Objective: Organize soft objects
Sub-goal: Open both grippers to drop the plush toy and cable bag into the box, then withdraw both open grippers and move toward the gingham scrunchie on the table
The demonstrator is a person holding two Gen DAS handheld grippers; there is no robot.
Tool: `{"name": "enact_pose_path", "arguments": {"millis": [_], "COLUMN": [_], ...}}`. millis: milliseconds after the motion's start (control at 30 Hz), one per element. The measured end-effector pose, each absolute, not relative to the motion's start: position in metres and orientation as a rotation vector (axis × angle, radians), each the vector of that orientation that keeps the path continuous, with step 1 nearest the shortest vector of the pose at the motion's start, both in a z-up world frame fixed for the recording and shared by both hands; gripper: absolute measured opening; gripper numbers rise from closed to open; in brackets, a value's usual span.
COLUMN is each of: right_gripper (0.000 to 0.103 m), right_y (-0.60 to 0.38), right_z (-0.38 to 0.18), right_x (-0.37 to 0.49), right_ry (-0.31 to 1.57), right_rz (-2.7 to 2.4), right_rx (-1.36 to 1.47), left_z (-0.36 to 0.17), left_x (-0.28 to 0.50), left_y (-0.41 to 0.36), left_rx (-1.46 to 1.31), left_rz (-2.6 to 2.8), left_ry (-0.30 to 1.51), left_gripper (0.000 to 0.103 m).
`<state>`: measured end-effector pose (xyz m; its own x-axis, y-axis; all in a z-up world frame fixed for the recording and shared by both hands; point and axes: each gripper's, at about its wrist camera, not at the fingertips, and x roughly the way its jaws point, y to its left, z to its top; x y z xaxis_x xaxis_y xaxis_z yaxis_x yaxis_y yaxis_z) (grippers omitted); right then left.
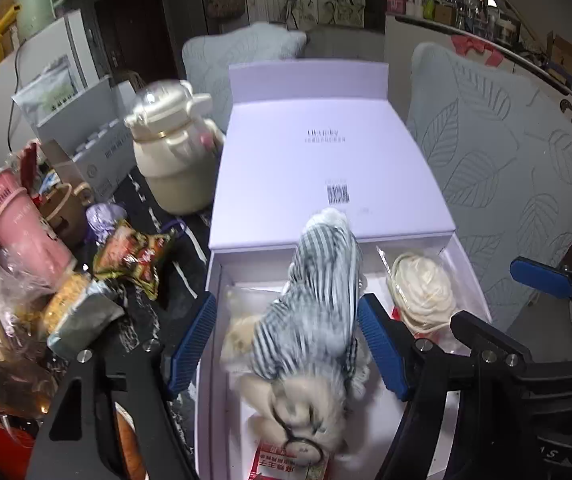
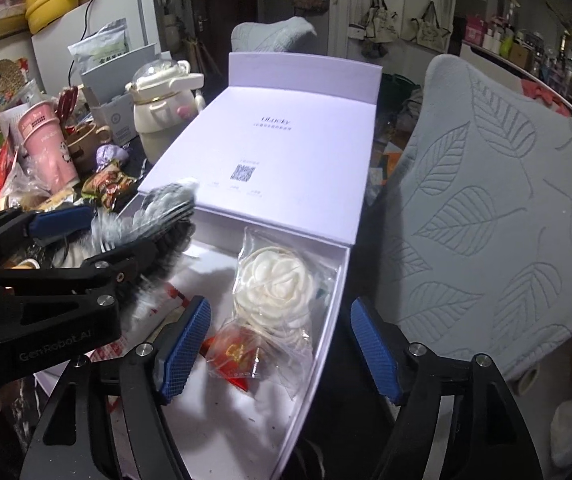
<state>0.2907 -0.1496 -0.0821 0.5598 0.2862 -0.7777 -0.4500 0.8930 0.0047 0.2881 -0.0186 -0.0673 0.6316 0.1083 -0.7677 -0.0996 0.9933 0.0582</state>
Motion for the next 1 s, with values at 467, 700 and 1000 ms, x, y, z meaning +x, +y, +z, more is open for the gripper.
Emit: {"name": "enact_pose_path", "arguments": {"millis": [467,700,1000], "right_gripper": [0.073,0.073,0.077], "right_y": [-0.164,-0.172,-0.187], "right_z": [-0.016,0.024,0.064], "right_x": [0.264,0.235,0.185], "right_ry": [0.758,0.665,0.559], "right_rz": [0.429,0.413,0.41], "right_rx": [-0.168,-0.173,-0.18], "left_z": [0.011,0.051,0.084], "left_x": [0.25,0.215,0.165], "left_y": [-0.025,-0.03,-0.039], "left_rx": [0.026,0.027,0.042], "left_rz": [0.118,0.08,0.064], "left_ry": [0.721,0.608,0.56], "left_gripper": [0.073,0.073,0.073]}}
